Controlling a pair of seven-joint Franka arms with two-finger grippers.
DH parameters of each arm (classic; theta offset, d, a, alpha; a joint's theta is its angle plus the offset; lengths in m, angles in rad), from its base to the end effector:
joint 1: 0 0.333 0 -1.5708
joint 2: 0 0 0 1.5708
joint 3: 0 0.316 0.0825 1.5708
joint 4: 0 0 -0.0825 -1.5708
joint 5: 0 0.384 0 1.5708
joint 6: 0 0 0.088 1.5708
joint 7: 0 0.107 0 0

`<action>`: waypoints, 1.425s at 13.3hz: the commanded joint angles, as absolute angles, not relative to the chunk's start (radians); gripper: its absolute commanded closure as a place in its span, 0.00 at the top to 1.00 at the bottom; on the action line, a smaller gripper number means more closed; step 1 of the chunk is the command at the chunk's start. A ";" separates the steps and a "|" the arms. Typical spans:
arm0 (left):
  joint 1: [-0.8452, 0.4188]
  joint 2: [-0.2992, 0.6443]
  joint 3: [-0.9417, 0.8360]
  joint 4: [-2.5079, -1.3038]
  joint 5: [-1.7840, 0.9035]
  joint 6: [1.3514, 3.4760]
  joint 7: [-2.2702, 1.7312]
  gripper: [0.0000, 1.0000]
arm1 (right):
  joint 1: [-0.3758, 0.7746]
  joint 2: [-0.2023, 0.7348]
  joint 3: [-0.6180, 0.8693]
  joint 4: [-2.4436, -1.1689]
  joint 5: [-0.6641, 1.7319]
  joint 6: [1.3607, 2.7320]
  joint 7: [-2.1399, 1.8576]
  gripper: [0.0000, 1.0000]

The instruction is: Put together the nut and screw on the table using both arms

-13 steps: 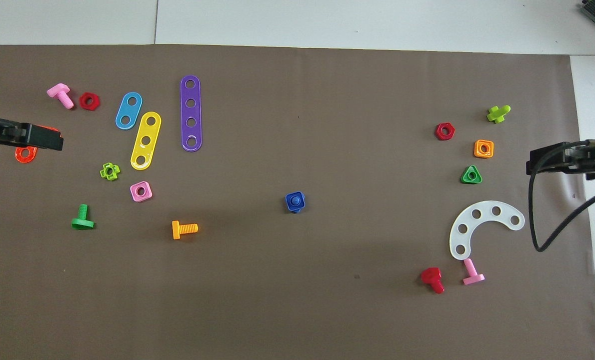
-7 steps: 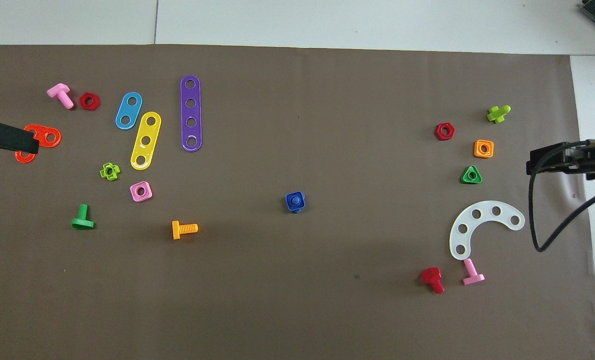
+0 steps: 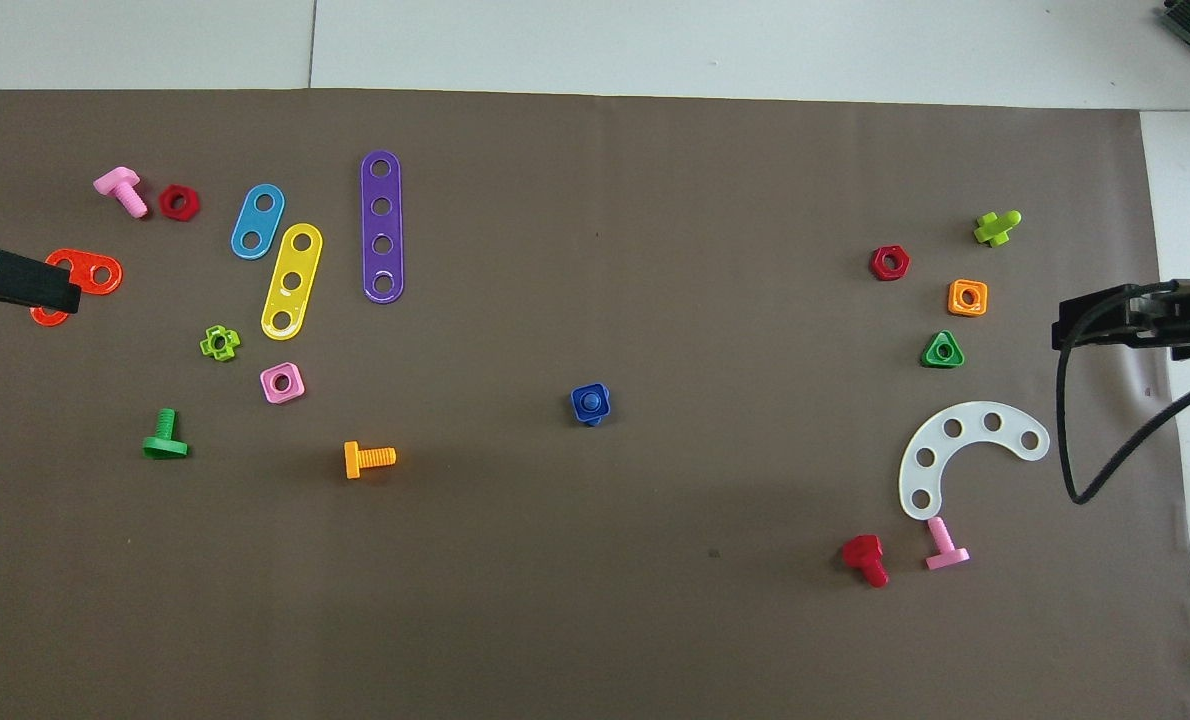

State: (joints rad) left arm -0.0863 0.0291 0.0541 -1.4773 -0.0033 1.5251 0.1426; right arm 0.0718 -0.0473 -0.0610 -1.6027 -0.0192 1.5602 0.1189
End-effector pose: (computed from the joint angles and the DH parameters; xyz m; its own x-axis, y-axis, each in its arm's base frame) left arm 0.5592 -0.0189 0.6482 0.9845 -0.1741 0.0188 -0.1741 -0.9847 -0.0010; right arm 0.5387 0.0029 0.6343 0.9941 -0.1080 0.0066 -0.1081 -0.9940 0.0156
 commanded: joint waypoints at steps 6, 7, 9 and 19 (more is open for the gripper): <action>-0.083 0.014 0.043 -1.490 -0.003 1.512 0.156 1.00 | 0.064 -0.057 -0.058 -1.600 0.000 1.542 0.092 1.00; -0.084 0.015 0.043 -1.489 -0.002 1.513 0.156 1.00 | 0.064 -0.057 -0.058 -1.600 0.000 1.542 0.092 1.00; -0.077 0.012 0.038 -1.491 -0.002 1.499 0.158 1.00 | 0.064 -0.057 -0.058 -1.600 0.000 1.542 0.092 1.00; -0.003 -0.009 -0.054 -1.511 -0.003 1.463 0.150 1.00 | 0.064 -0.057 -0.058 -1.600 0.000 1.542 0.092 1.00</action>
